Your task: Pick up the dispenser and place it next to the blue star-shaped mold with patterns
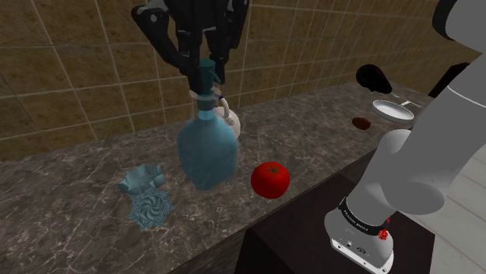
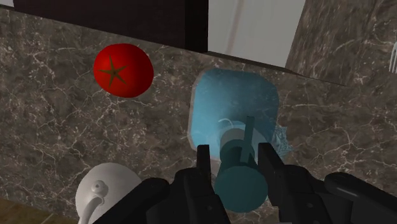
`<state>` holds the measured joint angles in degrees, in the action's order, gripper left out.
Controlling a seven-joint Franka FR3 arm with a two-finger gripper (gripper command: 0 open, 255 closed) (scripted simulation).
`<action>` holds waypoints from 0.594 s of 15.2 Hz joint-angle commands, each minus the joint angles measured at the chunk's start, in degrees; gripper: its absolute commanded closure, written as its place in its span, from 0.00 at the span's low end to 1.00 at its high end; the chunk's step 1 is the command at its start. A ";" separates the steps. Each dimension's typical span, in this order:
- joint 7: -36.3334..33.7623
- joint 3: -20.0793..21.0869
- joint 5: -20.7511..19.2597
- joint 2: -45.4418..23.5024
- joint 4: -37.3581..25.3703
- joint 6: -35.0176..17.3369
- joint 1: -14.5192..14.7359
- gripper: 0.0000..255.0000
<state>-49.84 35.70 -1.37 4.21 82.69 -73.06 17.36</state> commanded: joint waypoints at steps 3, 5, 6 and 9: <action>0.69 -0.57 1.04 1.97 5.25 -3.73 -0.26 1.00; 0.96 -0.79 1.45 2.77 7.62 -5.44 -0.31 1.00; 1.08 -0.89 1.64 3.14 8.77 -6.29 -0.33 1.00; 1.38 -1.12 2.14 4.13 12.06 -8.77 -0.34 1.00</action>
<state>-48.33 34.50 0.77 8.37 93.96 -80.97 16.97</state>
